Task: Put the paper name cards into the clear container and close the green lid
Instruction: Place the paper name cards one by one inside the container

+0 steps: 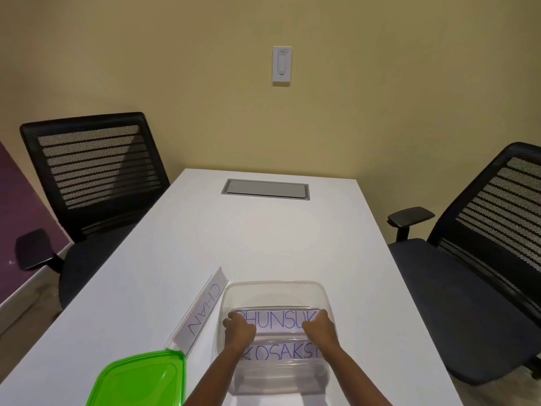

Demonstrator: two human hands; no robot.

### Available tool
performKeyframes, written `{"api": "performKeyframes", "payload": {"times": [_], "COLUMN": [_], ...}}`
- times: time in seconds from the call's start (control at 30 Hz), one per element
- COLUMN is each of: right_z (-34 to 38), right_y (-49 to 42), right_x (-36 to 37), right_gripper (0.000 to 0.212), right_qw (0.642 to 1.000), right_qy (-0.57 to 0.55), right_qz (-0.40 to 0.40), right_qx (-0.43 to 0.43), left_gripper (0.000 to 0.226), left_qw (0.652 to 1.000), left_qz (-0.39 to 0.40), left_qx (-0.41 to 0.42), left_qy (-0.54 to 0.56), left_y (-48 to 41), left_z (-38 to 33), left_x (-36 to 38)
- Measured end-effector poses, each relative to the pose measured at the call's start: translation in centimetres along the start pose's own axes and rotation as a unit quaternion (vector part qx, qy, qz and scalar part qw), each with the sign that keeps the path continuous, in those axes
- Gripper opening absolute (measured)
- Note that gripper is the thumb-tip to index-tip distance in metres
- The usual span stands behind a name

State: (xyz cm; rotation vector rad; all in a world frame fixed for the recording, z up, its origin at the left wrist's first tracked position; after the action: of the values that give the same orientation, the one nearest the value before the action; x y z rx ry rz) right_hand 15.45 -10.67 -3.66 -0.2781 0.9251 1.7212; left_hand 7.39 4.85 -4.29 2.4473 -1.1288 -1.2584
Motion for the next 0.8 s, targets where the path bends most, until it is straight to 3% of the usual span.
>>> {"api": "performKeyframes", "payload": {"times": [0.5,0.63,0.8], "right_z": [-0.3,0.5,1.0], "right_y": [-0.7,2.0,3.1], "right_x": [0.2,0.4,0.7], "right_gripper": [0.034,0.039,0.029], "right_qw": [1.000,0.994,0.982], "right_qy": [-0.005,-0.025,-0.068], "right_qz": [-0.013,-0.056,-0.078], "right_qx": [-0.008,-0.086,-0.156], "left_gripper": [0.054,0.050,0.042], "left_qw": [1.000,0.998,0.987], "left_qz": [-0.002,-0.003,-0.030], "left_qx": [0.012,0.058,0.150], "left_qy": [-0.005,-0.004,0.049], "left_y": [0.0,1.8,2.8], "left_z": [-0.3,0.5,0.4], "left_x": [0.4,-1.1,-1.6]}}
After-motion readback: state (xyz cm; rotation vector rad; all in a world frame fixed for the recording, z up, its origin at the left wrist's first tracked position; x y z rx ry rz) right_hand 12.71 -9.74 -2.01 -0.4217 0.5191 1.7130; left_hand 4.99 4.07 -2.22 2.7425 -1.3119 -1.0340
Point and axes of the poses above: each hand's wrist, its own y-axis away from the middle knuckle, its own x-axis out of the palm, z = x × y, the point moved 3 cm from there along -y, towards the middle knuckle, and after that the axes turned 5 degrees about -z, right-handed, at the moved point
